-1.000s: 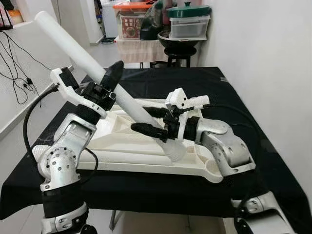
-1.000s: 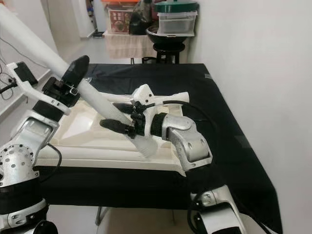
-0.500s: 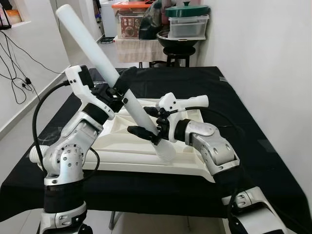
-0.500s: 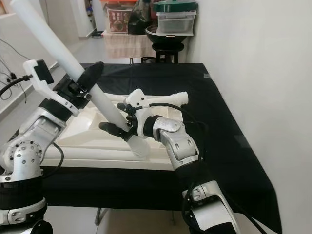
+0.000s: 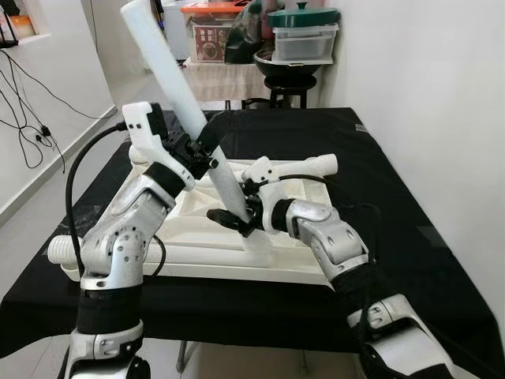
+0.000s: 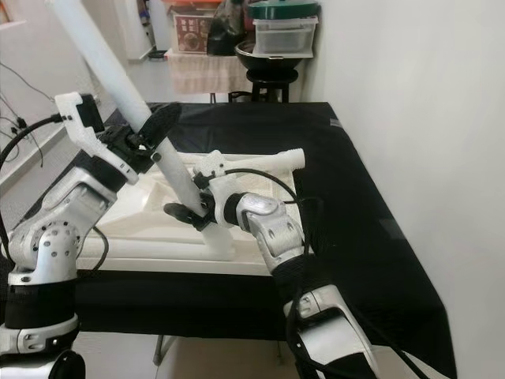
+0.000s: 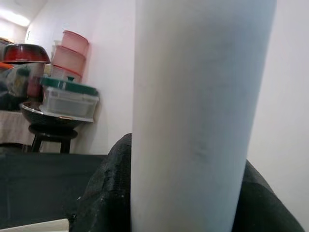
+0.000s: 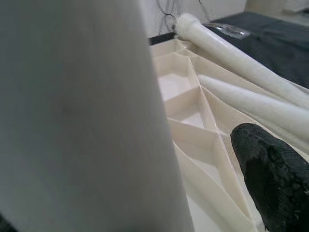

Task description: Building children table

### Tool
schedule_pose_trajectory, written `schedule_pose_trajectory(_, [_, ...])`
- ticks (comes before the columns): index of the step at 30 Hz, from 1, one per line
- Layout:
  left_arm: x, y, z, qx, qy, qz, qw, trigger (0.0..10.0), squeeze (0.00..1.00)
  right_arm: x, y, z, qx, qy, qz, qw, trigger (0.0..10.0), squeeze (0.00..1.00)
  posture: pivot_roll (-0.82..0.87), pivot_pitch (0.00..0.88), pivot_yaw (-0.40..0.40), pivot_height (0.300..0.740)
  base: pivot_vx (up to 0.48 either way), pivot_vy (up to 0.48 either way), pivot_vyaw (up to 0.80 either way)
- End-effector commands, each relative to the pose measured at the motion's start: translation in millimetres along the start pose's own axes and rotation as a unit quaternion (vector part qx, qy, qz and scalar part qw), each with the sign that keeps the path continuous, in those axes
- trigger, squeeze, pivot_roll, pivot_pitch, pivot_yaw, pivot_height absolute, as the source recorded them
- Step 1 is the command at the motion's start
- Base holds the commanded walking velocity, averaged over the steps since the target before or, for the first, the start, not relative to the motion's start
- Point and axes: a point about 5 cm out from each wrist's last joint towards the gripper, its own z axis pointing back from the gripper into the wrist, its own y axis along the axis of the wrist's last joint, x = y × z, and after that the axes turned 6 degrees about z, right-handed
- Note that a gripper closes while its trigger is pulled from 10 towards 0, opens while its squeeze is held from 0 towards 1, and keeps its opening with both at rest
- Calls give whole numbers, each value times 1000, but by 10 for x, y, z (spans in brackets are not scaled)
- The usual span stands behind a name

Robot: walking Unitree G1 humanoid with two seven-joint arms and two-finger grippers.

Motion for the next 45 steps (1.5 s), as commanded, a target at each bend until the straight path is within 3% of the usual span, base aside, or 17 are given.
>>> schedule_pose_trajectory(1, [200, -10, -92, 5, -63, 18, 998, 0, 0, -70, -23, -79, -19, 1, 5, 1000, 10000, 0, 11, 0, 27, 740, 0, 0, 0])
schedule_pose_trajectory(10, [222, 10, -114, 13, -67, 21, 997, 0, 0, -95, -4, -120, 2, -4, 1, 1000, 10000, 0, 18, 0, 29, 740, 0, 0, 0])
schedule_pose_trajectory(11, [218, 21, -115, 15, -68, 22, 997, 0, 0, -86, 44, -126, 26, -9, -8, 1000, 4392, 0, 18, 0, 29, 740, 0, 0, 0])
schedule_pose_trajectory(12, [218, 21, -115, 15, -68, 22, 997, 0, 0, -86, 44, -126, 26, -9, -8, 1000, 4392, 0, 18, 0, 29, 740, 0, 0, 0])
schedule_pose_trajectory(13, [210, 31, -118, 19, -67, 24, 997, 0, 0, -72, 104, -127, 52, -14, -13, 998, 0, 0, 22, 0, 27, 740, 0, 0, 0])
schedule_pose_trajectory(16, [202, 38, -120, 21, -65, 26, 997, 0, 0, -61, 155, -124, 73, -17, -13, 997, 0, 0, 21, 0, 25, 740, 0, 0, 0])
schedule_pose_trajectory(20, [195, 45, -120, 29, -64, 38, 997, 0, 0, -73, 162, -128, 79, -23, 31, 996, 0, 0, 16, 0, 29, 740, 0, 0, 0])
schedule_pose_trajectory(31, [180, 121, -116, 61, -67, 69, 994, 0, 0, -30, 170, -126, 89, -38, 27, 995, 0, 0, 14, 0, 33, 740, 0, 0, 0])
schedule_pose_trajectory(32, [167, 139, -109, 67, -65, 75, 993, 431, 1000, -13, 175, -121, 92, -42, 24, 995, 0, 0, 14, 0, 32, 740, 0, 0, 0])
schedule_pose_trajectory(33, [167, 139, -109, 67, -65, 75, 993, 431, 1000, -13, 175, -121, 92, -42, 24, 995, 0, 0, 14, 0, 32, 740, 0, 0, 0])
schedule_pose_trajectory(34, [160, 152, -104, 70, -68, 80, 992, 9961, 1000, 9, 178, -112, 95, -48, 20, 994, 0, 0, 14, 0, 29, 740, 0, 0, 0])
schedule_pose_trajectory(45, [-7, 255, -13, 79, -38, 60, 994, 10000, 1000, 271, 255, -11, 127, -114, -43, 984, 0, 0, 12, 0, 24, 740, 0, 0, 0])
